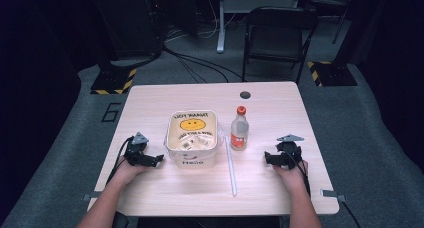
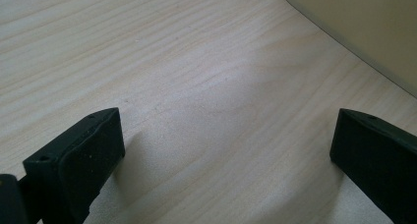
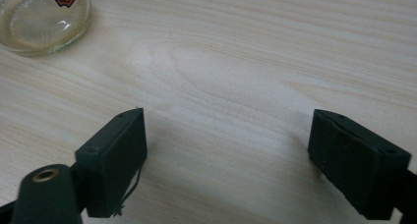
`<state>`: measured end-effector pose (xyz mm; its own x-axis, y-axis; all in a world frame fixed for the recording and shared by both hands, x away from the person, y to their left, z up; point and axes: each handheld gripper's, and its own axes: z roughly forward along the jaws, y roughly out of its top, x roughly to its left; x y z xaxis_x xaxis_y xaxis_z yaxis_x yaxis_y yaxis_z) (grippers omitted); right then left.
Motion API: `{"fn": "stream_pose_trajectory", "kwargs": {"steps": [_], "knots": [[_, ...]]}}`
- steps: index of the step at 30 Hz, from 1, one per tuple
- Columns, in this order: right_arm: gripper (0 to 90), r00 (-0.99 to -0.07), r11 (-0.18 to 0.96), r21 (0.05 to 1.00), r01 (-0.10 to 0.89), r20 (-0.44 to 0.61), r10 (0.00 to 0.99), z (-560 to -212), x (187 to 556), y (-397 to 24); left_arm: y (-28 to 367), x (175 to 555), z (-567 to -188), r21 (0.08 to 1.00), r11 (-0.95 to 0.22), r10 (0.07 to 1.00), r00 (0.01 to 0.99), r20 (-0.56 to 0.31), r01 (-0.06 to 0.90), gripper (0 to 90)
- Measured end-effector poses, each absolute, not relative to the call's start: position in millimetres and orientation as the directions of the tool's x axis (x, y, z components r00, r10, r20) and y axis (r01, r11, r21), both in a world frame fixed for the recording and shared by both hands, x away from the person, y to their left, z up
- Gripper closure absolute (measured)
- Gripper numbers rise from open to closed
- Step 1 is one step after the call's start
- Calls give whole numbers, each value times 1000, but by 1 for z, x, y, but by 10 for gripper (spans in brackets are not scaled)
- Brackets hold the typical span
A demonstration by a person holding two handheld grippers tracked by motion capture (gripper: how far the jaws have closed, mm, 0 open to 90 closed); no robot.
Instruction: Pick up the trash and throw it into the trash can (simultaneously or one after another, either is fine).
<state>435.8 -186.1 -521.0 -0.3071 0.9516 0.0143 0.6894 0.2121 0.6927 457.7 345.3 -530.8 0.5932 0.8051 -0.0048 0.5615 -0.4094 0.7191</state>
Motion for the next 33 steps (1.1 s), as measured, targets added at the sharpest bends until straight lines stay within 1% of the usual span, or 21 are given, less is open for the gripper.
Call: {"fn": "stream_pose_trajectory", "kwargs": {"steps": [1, 3, 7, 10, 14, 19, 33], "knots": [[170, -307, 212, 693, 689, 14, 952, -521, 436, -186, 345, 458, -531, 719, -409, 805, 593, -5, 561, 0], [239, -313, 218, 693, 688, 11, 950, -519, 435, -186, 346, 458, -530, 707, -424, 798, 603, -3, 565, 0], [312, -319, 222, 693, 686, 12, 948, -518, 434, -189, 345, 459, -530, 711, -426, 799, 602, 5, 560, 0], [337, -319, 219, 688, 691, 19, 948, -517, 433, -190, 344, 459, -531, 718, -417, 802, 597, 3, 558, 0], [390, -324, 212, 685, 697, 38, 945, -515, 431, -192, 344, 460, -530, 714, -422, 801, 599, 4, 559, 0], [411, -324, 201, 687, 699, 53, 944, -513, 428, -192, 344, 460, -530, 712, -423, 800, 599, 4, 560, 0], [419, -344, 196, 708, 678, 70, 936, -504, 423, -186, 344, 460, -530, 713, -423, 800, 600, 3, 560, 0]]}}
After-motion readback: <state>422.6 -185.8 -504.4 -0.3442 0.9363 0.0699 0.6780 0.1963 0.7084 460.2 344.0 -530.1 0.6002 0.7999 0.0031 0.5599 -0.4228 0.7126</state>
